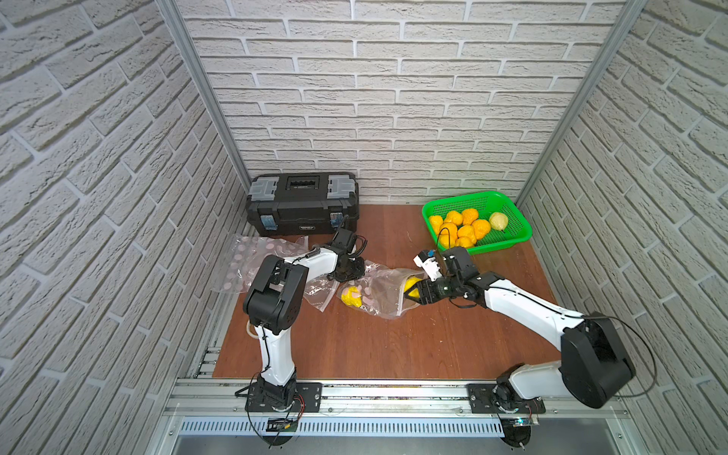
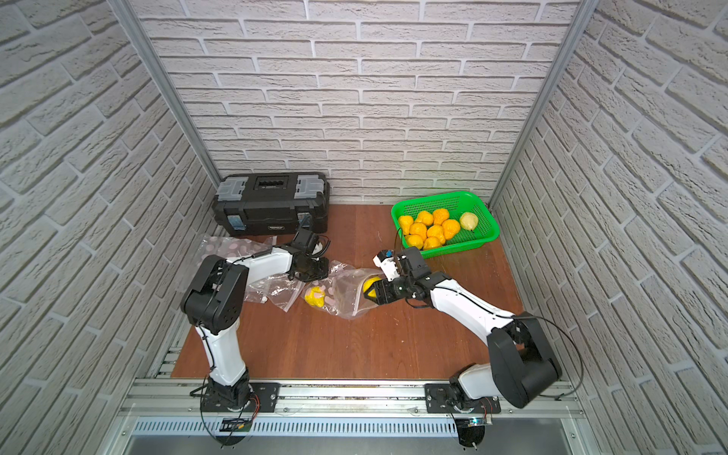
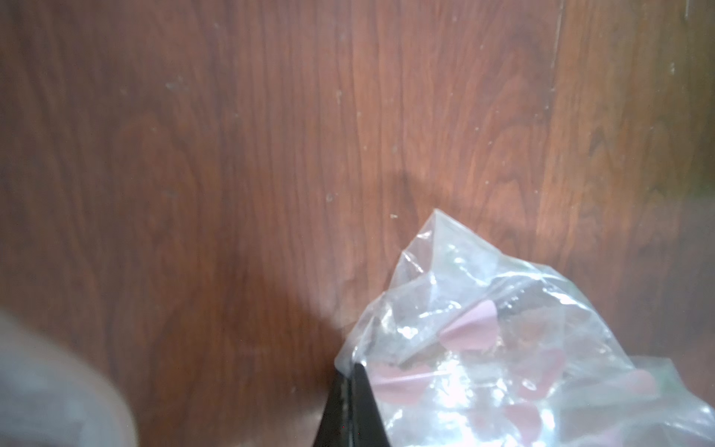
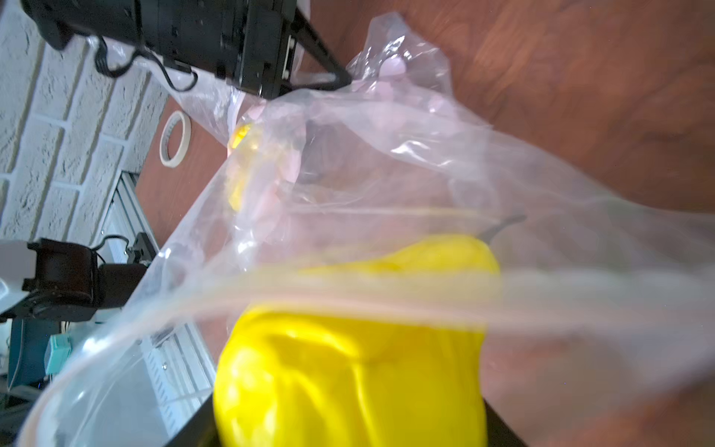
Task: Open the zip-top bag and take out the pear
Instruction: Pick up the pear from the zipper food storage bag.
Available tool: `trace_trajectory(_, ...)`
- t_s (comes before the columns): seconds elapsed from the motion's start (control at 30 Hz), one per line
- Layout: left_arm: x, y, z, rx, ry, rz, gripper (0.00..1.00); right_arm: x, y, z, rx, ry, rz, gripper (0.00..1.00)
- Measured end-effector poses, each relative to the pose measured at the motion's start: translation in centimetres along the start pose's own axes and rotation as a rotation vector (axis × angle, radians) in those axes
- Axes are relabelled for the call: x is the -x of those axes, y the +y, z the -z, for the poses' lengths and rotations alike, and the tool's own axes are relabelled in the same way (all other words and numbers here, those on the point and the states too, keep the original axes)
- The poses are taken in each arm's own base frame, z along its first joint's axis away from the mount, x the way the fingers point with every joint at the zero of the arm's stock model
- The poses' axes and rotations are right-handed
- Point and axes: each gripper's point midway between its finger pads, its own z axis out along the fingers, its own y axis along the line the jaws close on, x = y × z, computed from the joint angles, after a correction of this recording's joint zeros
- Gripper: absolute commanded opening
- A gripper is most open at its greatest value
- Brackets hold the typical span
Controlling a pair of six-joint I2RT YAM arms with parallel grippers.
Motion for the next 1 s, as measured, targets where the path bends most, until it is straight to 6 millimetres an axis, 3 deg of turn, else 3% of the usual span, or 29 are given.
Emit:
trace_trajectory(0.23,0.1,0.1,0.0,0.0,-0.001,-0.002,0.0,3.9,-4.1,6.6,-0.148,-0.187,-0.112,0.5)
trace_trajectory(0.4,0.1,0.0,0.1,-0.001,-0.002,-0.002,0.0,8.8,-8.3,9.6,-0.262,-0.272,-0.185,0.46)
trace_trajectory(0.47,0.1,0.0,0.1,0.0,-0.002,-0.001,0.03,10.6,-10.2,10.2,-0.316,-0.285,-0.207,0.45)
trace_trajectory(0.6,0.0,0.1,0.4,0.005,-0.002,0.018,0.19,14.4,-15.1,11.0,-0.44,-0.292,-0.246,0.45)
trace_trajectory(0.8,0.3,-0.5,2.1,-0.009,-0.024,0.034,0.3,19.4,-23.2,11.8,-0.545,-0.314,-0.322,0.45)
trace_trajectory(1.0,1.3,-1.8,4.7,-0.045,-0.078,0.029,0.37,22.7,-29.7,12.0,-0.563,-0.364,-0.385,0.45)
